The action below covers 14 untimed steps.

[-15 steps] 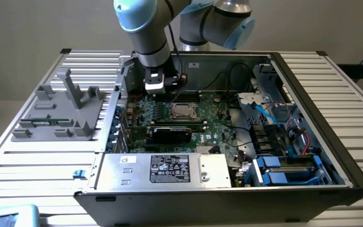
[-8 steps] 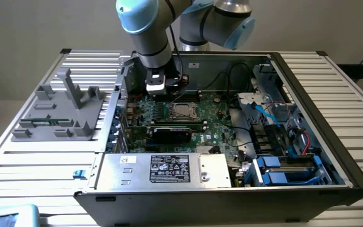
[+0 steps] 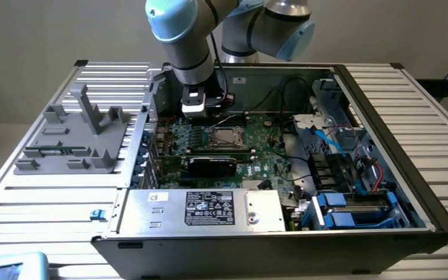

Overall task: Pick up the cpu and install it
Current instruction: 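Install the first cpu locking lever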

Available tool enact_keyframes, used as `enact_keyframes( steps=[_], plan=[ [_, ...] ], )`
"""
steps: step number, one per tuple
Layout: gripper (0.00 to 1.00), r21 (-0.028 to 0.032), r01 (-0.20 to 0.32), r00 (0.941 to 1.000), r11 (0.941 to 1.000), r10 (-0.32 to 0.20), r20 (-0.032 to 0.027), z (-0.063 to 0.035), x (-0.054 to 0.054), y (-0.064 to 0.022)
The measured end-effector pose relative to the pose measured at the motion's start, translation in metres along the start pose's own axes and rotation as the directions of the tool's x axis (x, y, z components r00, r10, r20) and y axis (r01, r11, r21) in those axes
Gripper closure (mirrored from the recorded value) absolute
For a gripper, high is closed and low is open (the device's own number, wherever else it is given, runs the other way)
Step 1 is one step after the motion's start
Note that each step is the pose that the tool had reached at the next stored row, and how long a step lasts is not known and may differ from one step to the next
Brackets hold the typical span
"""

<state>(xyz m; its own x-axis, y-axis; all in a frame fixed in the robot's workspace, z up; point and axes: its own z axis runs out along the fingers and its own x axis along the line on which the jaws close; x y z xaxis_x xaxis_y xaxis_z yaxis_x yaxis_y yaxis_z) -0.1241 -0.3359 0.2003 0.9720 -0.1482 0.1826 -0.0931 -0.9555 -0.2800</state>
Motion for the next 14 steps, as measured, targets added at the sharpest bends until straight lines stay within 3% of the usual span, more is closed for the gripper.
enact_keyframes(
  steps=[14],
  plan=[
    [0.89,0.0003,0.0,1.0,1.0,0.0,-0.0001,-0.0004,-0.0017,0.0005]
  ],
)
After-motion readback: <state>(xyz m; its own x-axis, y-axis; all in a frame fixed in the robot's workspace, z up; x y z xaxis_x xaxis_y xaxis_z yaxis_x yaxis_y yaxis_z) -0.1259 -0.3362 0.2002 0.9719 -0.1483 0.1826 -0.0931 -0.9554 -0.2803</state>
